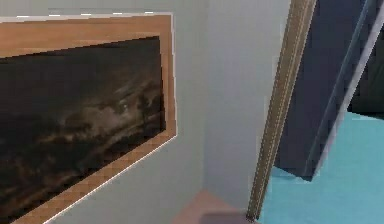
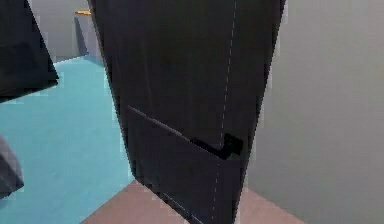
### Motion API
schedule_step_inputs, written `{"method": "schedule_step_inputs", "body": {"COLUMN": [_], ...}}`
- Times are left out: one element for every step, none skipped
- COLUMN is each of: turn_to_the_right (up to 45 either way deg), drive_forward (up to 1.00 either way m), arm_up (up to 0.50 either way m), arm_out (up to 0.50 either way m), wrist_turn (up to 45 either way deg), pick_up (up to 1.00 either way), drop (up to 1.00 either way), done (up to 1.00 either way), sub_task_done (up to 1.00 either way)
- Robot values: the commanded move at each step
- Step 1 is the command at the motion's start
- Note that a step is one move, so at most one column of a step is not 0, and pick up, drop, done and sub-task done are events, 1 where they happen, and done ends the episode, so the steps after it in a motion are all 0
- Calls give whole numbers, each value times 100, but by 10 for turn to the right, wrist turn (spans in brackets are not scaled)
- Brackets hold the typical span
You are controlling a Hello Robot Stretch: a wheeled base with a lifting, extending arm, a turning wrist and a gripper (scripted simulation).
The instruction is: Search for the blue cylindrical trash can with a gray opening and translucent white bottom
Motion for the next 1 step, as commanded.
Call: {"method": "schedule_step_inputs", "body": {"turn_to_the_right": [450], "drive_forward": [0], "arm_up": [0], "arm_out": [0], "wrist_turn": [0], "pick_up": [0], "drop": [0], "done": [0], "sub_task_done": [0]}}
